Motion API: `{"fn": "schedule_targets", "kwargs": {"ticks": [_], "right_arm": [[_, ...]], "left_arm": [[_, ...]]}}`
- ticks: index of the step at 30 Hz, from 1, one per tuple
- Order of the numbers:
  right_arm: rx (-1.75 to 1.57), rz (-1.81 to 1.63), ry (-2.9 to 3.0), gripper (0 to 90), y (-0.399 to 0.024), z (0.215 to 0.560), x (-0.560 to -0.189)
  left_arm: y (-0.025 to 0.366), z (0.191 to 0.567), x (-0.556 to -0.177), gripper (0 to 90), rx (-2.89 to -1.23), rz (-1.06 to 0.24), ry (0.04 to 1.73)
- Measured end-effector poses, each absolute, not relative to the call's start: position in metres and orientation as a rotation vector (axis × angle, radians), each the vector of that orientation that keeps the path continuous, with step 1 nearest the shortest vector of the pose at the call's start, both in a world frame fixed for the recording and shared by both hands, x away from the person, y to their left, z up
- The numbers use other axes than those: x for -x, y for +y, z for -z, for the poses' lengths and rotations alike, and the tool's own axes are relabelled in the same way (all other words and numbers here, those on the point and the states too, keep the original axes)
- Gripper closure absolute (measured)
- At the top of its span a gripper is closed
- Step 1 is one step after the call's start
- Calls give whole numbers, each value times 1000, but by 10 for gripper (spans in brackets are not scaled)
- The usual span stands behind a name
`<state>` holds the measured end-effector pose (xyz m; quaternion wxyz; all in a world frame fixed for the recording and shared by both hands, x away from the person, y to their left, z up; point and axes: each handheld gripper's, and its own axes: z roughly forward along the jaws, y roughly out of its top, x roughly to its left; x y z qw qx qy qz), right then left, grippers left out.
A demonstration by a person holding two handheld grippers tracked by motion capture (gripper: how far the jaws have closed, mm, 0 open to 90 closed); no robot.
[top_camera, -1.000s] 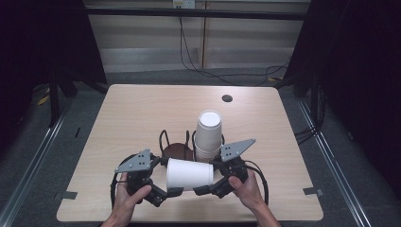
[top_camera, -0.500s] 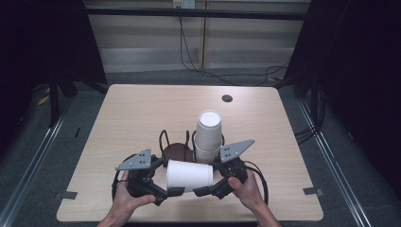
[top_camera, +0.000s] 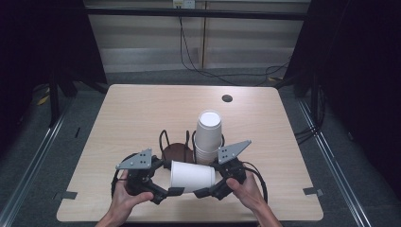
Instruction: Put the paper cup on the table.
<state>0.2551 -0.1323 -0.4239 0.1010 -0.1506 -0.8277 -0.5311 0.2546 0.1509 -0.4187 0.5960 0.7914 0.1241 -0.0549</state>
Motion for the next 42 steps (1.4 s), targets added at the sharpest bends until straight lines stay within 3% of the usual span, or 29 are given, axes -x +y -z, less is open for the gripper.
{"fn": "schedule_targets", "kwargs": {"ticks": [16, 42], "right_arm": [[499, 1592, -2482, 153, -139, 425, -254], [675, 1722, -2563, 149, -167, 423, -244]], "left_arm": [[153, 420, -255, 147, -1871, 146, 335], [180, 412, -260, 142, -1978, 125, 430]]}}
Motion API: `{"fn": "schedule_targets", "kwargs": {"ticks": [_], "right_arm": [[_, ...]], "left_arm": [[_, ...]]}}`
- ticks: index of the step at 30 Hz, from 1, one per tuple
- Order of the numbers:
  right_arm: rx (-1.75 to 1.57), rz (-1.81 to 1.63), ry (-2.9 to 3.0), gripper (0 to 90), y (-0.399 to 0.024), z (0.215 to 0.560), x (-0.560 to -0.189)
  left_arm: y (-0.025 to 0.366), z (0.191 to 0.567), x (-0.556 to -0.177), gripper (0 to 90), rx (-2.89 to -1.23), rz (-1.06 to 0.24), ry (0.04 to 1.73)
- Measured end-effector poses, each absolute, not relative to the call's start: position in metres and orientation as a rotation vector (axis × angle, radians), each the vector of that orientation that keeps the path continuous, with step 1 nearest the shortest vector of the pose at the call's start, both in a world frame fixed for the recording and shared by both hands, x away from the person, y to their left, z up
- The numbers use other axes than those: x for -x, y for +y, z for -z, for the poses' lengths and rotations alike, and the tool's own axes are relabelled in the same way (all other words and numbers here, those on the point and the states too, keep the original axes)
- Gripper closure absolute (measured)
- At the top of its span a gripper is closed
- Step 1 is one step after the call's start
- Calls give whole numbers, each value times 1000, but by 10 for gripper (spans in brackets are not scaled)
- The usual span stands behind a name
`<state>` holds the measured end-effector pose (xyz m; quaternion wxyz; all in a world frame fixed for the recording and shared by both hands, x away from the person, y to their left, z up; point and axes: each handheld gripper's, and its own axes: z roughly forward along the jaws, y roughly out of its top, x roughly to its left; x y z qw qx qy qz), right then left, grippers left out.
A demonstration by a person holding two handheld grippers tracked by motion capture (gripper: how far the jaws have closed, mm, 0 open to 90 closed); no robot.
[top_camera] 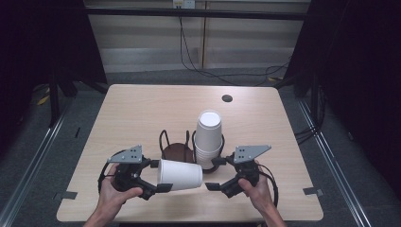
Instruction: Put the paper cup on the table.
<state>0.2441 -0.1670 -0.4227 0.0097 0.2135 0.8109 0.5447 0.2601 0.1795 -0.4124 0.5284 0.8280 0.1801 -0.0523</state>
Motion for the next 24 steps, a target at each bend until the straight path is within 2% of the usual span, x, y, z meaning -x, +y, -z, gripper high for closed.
{"fn": "schedule_targets", "kwargs": {"ticks": [7, 16, 24], "right_arm": [[-730, -1684, 2501, 149, -177, 427, -244], [-788, -1691, 2416, 152, -179, 421, -241], [-840, -1633, 2386, 152, -185, 423, -236]], "left_arm": [[194, 412, -259, 138, -2019, 98, 462], [216, 419, -260, 138, -2077, 29, 591], [240, 407, -264, 136, -2115, 2, 657]]}}
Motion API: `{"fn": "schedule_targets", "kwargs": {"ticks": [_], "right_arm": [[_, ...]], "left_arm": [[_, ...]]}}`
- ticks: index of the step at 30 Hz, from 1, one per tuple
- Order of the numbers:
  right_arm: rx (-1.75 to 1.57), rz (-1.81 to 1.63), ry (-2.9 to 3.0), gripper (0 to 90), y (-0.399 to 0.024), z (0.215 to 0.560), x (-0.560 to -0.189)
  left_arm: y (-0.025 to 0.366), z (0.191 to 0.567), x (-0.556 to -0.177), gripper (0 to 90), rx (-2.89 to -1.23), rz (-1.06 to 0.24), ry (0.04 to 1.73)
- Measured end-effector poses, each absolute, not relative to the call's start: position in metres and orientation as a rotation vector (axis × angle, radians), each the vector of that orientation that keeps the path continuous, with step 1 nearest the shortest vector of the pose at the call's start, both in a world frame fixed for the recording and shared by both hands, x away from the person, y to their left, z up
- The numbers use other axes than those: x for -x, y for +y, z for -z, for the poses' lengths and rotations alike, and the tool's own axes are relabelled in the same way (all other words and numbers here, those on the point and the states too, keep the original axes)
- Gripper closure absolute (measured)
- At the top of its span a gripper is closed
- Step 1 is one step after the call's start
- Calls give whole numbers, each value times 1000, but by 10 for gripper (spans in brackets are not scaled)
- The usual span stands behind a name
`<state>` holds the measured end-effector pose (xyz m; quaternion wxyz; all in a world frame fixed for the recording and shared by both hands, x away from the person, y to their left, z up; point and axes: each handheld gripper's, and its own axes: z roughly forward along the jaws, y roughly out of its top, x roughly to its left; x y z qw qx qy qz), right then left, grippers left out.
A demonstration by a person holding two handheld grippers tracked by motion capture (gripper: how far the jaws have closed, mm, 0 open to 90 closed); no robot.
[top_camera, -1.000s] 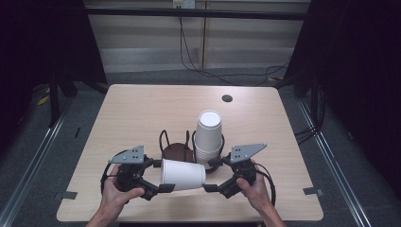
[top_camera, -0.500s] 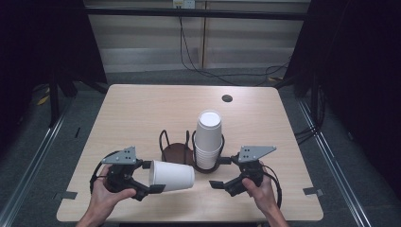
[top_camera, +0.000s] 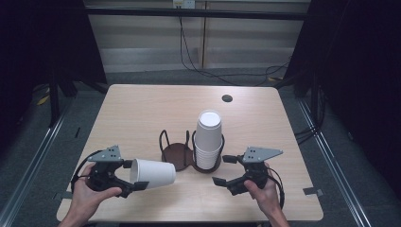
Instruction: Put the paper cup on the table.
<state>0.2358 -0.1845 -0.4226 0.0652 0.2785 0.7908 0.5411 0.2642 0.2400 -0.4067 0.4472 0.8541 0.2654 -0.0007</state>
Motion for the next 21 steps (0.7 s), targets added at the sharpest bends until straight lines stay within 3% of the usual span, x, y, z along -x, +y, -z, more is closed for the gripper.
{"fn": "schedule_targets", "kwargs": {"ticks": [11, 21], "right_arm": [[-864, -1629, 2408, 143, -185, 426, -240], [-874, -1603, 2438, 143, -184, 427, -242]], "left_arm": [[273, 401, -285, 134, -2150, -9, 762], [271, 398, -301, 128, -2245, -61, 780]]}}
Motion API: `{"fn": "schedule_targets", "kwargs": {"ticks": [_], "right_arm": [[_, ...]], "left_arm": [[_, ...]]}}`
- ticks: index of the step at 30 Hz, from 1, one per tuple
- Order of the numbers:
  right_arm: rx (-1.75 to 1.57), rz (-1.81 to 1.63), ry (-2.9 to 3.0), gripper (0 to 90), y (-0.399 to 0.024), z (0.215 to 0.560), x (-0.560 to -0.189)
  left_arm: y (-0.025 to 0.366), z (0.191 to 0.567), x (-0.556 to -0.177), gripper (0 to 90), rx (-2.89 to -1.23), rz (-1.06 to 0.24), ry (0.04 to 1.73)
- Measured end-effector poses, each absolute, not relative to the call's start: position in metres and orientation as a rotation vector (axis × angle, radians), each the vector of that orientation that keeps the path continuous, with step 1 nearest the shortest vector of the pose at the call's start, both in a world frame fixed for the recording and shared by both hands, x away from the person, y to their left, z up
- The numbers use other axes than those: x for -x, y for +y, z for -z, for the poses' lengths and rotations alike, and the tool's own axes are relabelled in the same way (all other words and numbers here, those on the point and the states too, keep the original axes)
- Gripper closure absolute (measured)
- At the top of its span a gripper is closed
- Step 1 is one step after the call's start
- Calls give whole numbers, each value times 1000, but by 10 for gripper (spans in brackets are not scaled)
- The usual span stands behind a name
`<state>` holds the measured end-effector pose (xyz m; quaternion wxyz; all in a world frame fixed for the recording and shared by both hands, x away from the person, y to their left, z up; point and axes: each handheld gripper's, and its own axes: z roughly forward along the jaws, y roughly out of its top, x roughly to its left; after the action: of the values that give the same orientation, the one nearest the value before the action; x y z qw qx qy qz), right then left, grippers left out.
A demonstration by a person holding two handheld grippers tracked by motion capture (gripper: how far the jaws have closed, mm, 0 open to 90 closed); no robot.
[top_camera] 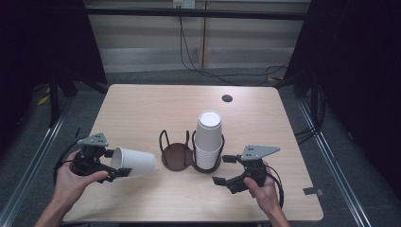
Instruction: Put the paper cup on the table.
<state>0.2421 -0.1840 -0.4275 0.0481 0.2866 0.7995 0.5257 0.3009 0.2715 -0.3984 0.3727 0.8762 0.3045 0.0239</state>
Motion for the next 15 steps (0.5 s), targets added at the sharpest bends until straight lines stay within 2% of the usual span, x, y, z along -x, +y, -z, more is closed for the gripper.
{"fn": "schedule_targets", "kwargs": {"ticks": [9, 15], "right_arm": [[-867, -1602, 2442, 143, -183, 427, -243], [-879, -1615, 2441, 144, -185, 428, -244]], "left_arm": [[269, 383, -321, 126, -2322, -95, 785], [266, 380, -333, 124, -2378, -170, 802]]}}
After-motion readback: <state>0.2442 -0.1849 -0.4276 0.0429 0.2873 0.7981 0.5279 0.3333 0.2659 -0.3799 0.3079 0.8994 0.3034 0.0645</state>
